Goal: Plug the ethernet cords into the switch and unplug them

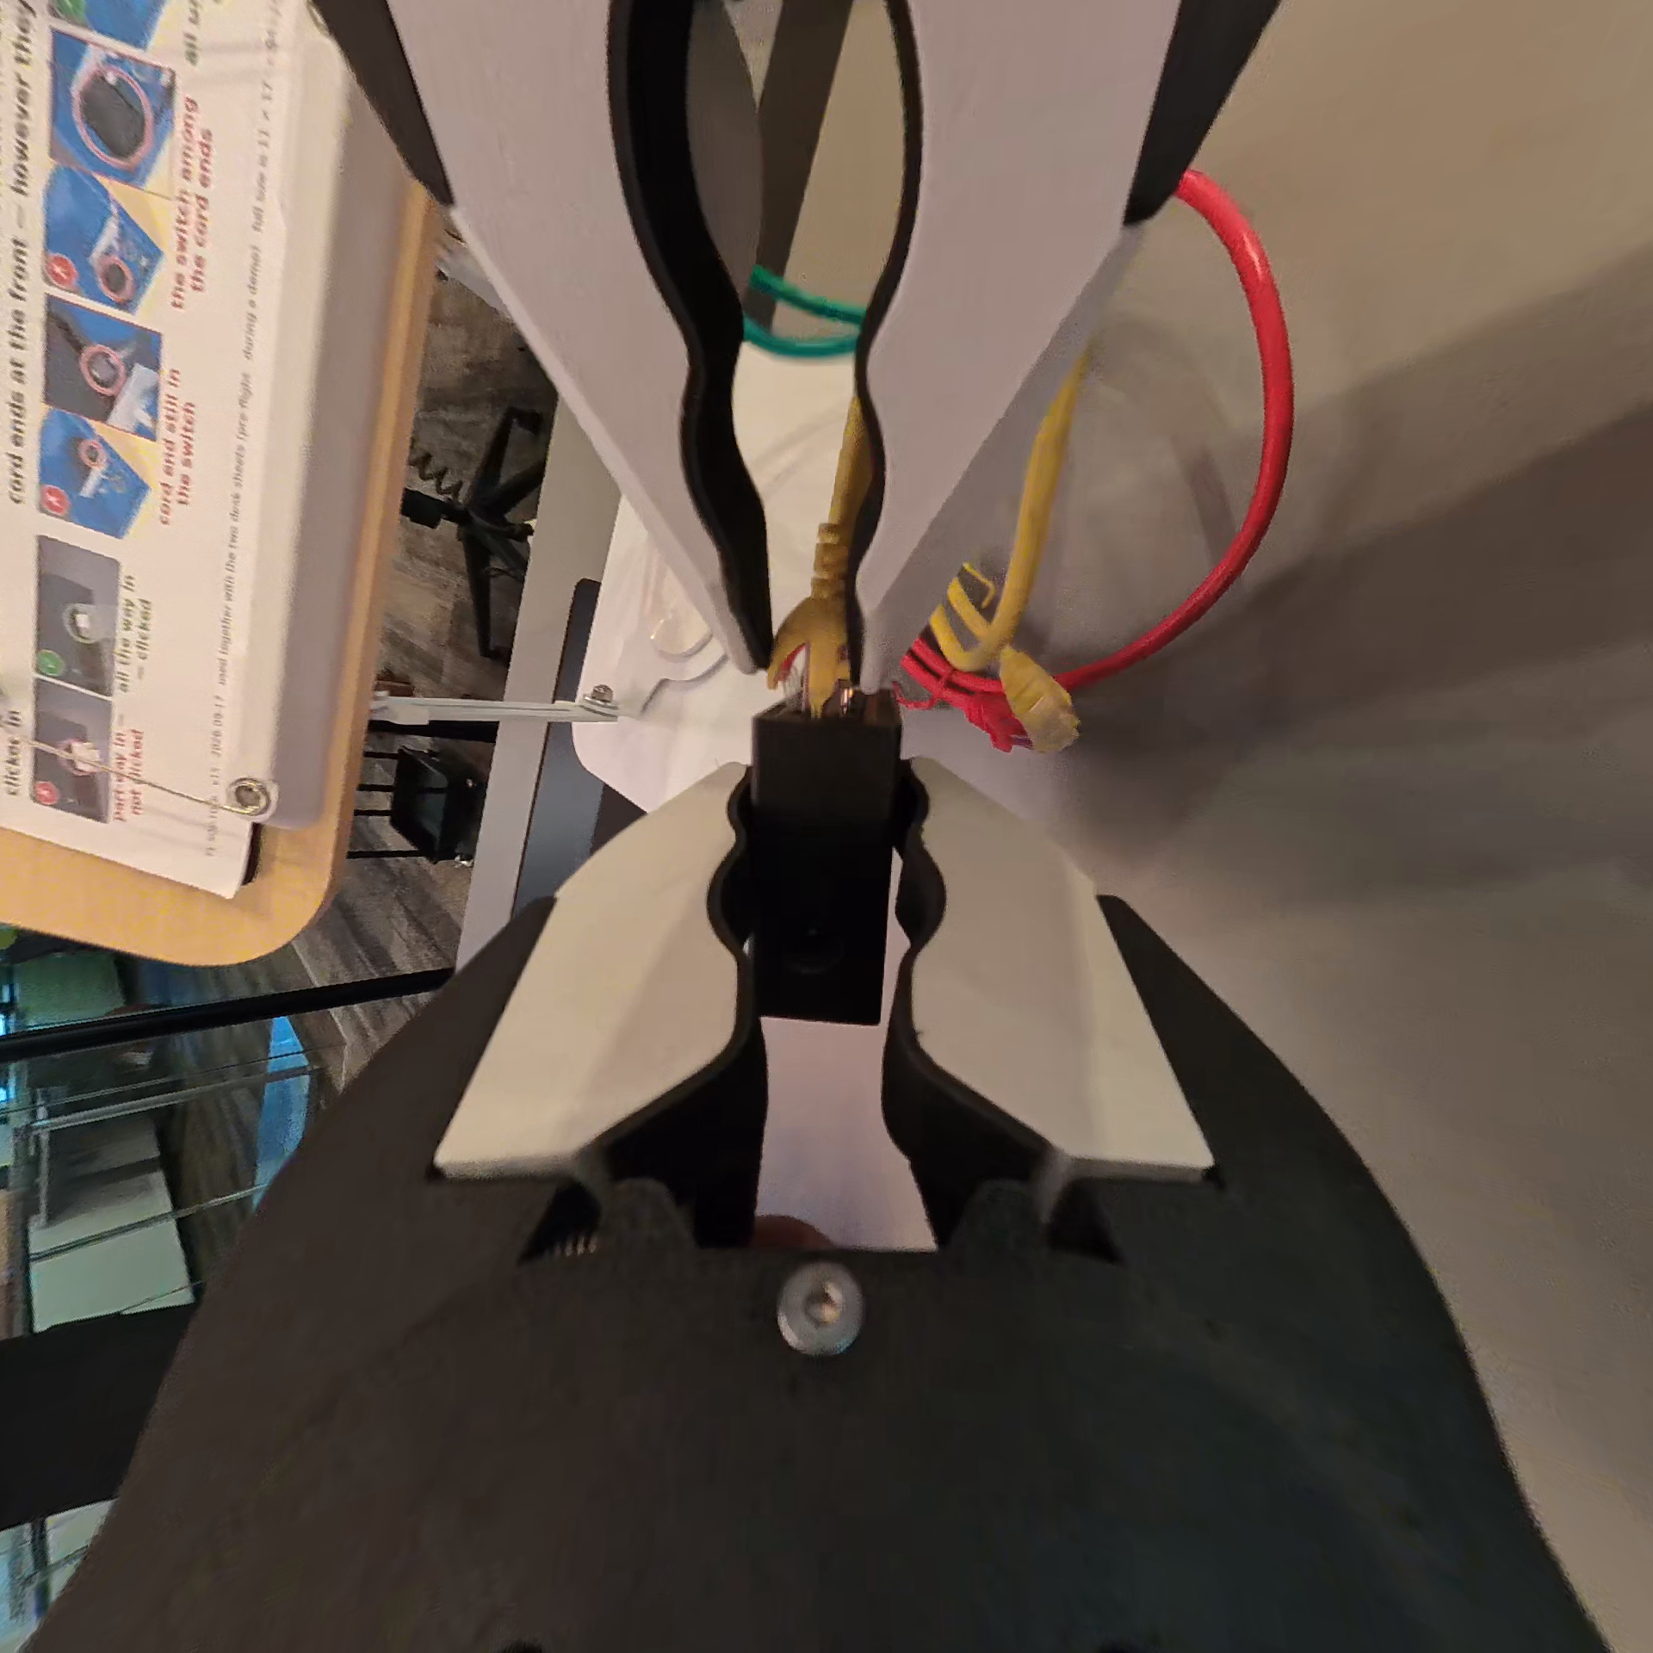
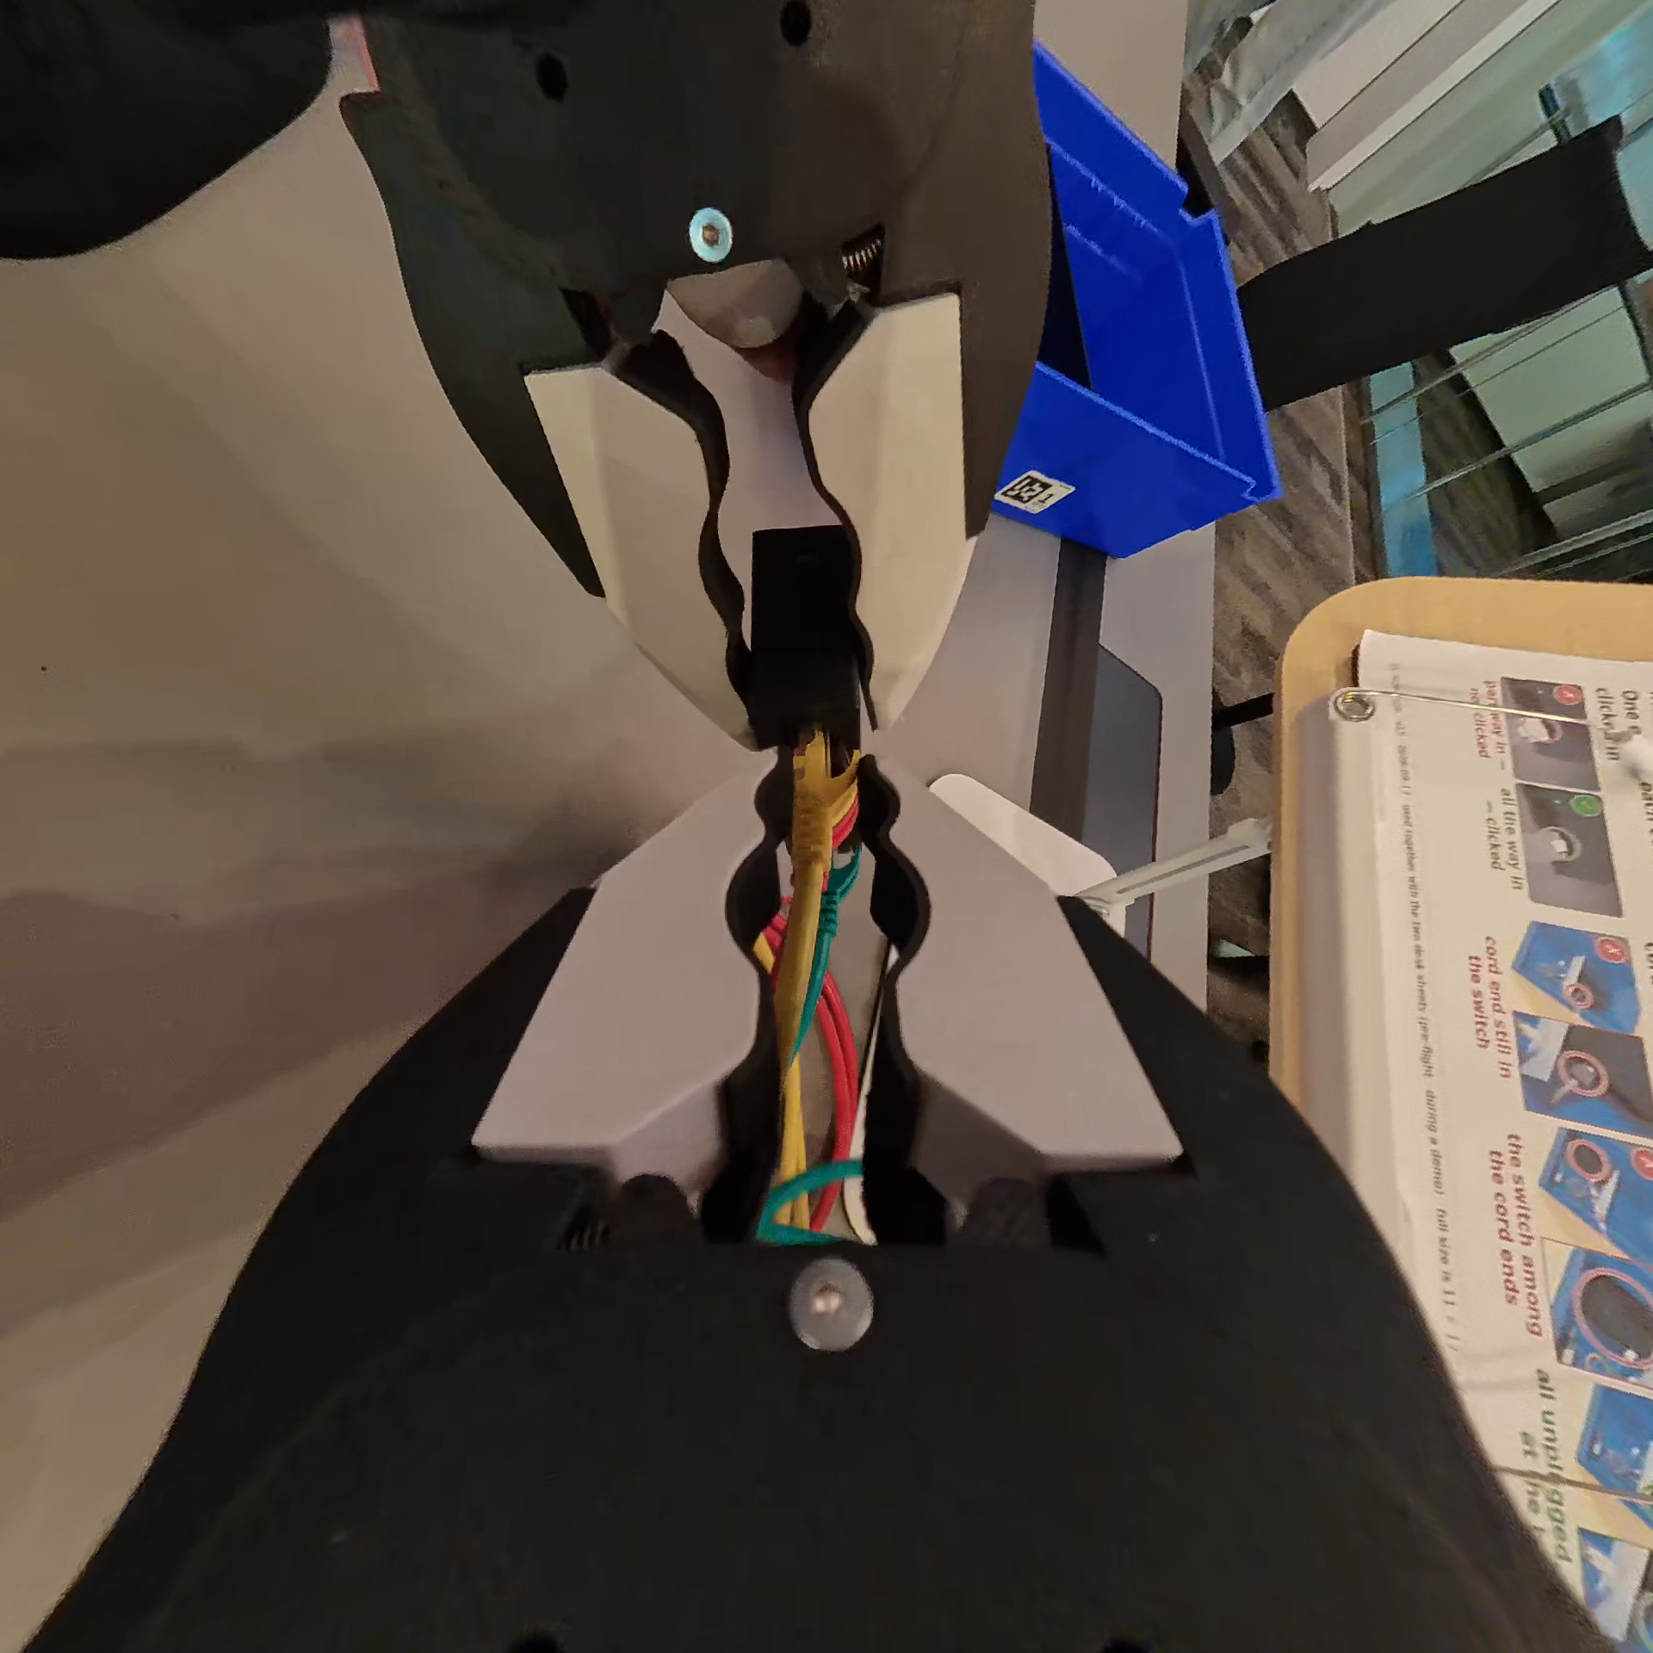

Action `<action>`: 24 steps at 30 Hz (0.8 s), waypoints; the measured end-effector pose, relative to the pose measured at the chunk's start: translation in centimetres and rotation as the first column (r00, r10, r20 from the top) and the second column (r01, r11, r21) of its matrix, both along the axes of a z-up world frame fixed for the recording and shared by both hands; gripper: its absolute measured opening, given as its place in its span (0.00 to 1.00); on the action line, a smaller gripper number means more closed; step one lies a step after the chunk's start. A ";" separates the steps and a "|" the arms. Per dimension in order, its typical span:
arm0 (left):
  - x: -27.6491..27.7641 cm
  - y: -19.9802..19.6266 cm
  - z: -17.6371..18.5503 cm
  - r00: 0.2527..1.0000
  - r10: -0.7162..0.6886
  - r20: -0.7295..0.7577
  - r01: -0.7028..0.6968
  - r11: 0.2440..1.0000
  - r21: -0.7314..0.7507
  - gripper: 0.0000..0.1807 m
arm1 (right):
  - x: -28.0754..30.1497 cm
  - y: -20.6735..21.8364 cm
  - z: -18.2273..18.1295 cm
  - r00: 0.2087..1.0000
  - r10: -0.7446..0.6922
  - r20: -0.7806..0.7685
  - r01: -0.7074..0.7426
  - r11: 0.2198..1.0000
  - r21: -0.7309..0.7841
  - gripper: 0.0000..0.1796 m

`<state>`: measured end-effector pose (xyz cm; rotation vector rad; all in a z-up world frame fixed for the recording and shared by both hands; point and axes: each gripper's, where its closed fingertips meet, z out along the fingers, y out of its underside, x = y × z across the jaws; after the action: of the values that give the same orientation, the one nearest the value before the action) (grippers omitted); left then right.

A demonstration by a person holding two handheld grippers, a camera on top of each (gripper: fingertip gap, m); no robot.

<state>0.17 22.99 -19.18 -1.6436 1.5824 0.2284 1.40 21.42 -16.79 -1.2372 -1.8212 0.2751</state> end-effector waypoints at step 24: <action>0.7 -3.0 7.3 0.994 -0.077 -0.074 0.089 0.980 0.177 0.15 | 0.3 -3.1 6.2 0.992 0.095 -0.089 -0.076 0.977 0.198 0.08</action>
<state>0.90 19.95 -11.87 -1.4411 1.6260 0.3750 1.72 18.33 -10.60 -0.9949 -1.7738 0.1968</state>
